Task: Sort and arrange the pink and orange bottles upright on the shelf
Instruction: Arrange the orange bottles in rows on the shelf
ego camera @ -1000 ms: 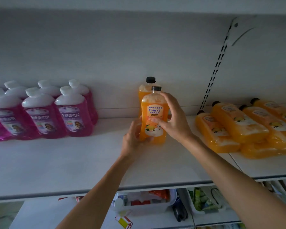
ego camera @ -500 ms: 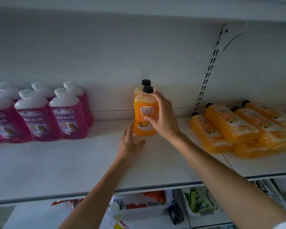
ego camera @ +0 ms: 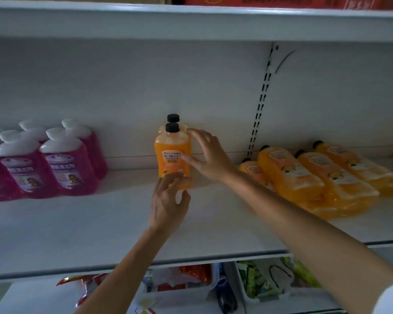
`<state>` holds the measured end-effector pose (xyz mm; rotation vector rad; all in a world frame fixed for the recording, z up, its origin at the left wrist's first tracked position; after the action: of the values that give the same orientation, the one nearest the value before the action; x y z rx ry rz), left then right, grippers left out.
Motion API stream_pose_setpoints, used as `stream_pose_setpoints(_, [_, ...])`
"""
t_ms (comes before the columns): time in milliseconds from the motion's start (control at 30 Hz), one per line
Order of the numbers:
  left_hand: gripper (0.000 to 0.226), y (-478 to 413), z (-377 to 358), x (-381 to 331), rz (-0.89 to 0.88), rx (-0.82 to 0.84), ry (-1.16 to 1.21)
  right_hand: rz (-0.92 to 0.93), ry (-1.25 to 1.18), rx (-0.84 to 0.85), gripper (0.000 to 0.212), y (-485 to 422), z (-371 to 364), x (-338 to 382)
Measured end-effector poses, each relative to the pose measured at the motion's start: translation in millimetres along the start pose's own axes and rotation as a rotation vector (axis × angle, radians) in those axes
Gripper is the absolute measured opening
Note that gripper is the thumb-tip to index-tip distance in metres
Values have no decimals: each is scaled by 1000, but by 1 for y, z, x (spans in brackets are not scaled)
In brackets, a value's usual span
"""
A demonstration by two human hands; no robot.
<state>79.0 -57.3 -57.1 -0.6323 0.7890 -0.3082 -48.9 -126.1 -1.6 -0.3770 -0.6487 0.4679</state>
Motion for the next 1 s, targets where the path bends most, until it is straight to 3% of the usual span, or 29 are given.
stream_pose_setpoints(100, [27, -7, -27, -34, -37, 95, 34, -83, 68, -15, 58, 4, 37, -28])
stream_pose_setpoints(267, [38, -16, -80, -78, 159, 390, 80, -229, 171, -22, 48, 19, 107, -84])
stream_pose_setpoints(433, [38, -28, -115, -108, 218, 406, 124, -407, 181, 30, 54, 51, 144, -131])
stream_pose_setpoints(567, [90, -30, -147, -122, 323, 552, 98, -503, 298, 227, 62, 67, 143, -148])
stream_pose_setpoints(633, [100, -26, -155, -128, 373, 576, 72, -488, 389, 287, 62, 68, 137, -151])
stream_pose_setpoints(733, [111, -25, -159, -133, 358, 539, 41, -474, 394, 242, 56, 67, 135, -152])
stream_pose_setpoints(1000, [51, -23, -151, -139, 417, 525, 389, -319, 118, -54, 48, 65, 147, -133])
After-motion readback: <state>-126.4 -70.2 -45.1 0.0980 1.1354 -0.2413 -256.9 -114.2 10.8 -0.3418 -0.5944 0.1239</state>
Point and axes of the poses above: each hand's wrist, its own y-axis away from the middle knuckle, its own z-axis out of the back of the hand, x = y × z, the point moved 4 cm from there along -y, towards the middle knuckle, and after that the axes turned 1 degree about y, right-handed, at the moved point
